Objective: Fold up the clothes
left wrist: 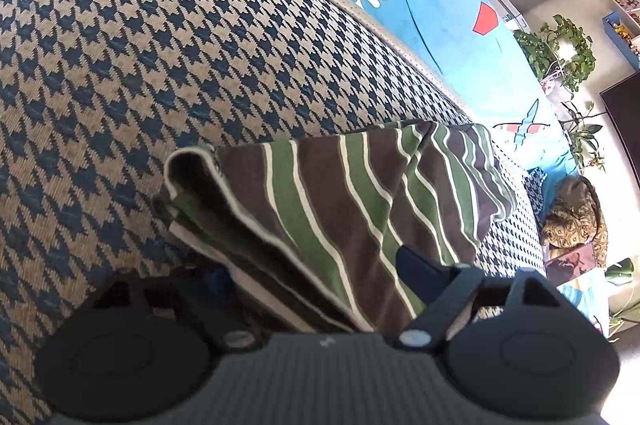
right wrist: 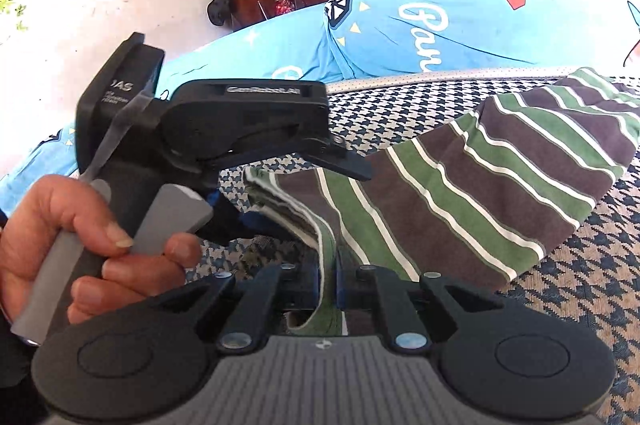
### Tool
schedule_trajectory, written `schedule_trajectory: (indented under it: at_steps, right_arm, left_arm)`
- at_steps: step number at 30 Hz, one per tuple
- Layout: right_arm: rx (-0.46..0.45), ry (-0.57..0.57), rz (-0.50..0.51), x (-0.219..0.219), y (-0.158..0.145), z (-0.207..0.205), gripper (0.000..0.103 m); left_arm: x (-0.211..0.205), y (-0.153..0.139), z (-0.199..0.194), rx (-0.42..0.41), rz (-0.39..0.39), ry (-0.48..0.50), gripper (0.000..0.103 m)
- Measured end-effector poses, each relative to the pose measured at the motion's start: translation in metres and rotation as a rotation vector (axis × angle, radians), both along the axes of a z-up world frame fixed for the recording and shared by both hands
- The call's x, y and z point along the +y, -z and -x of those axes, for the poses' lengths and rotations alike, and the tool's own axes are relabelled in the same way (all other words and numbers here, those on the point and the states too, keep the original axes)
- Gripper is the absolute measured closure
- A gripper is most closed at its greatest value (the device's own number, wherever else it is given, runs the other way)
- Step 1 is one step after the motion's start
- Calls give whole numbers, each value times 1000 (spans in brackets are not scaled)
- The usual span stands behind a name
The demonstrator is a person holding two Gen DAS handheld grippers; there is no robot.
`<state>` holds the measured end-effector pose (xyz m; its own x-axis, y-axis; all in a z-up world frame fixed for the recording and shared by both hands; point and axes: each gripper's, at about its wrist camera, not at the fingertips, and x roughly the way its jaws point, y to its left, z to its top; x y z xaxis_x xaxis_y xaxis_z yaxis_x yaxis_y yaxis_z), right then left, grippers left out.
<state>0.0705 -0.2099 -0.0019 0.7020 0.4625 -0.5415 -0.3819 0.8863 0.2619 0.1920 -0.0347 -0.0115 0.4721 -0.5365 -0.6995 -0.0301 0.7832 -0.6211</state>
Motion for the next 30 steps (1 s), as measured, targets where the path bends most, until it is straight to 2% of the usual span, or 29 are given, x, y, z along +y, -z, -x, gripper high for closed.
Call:
schedule_trajectory:
  at_steps: [1,6,9,12,14,20,30]
  right_arm:
    - [2,0,0,0,0,1,93]
    - [17,0,-12,-5,-2,1,93]
    - [24,-16,-18,-3,-1,2,93]
    - [28,-32,-22,0,1,2,93]
    - [27,-41,-21,5,1,4,93]
    - [20,-58,-19,17,-1,5,93]
    - [42,-106,-98,33,-8,0,93]
  left_arm:
    - [-2,0,-1,-2,-6,5,32]
    - [-11,1,2,-29,-36,29,68]
    - [-9,3,8,-56,-61,7,83]
    - [-1,3,15,-81,-84,-21,87]
    - [1,-1,19,-113,-137,-25,88]
    - [20,-10,28,-157,-206,-23,88]
    - [49,-25,33,-183,-235,-36,88]
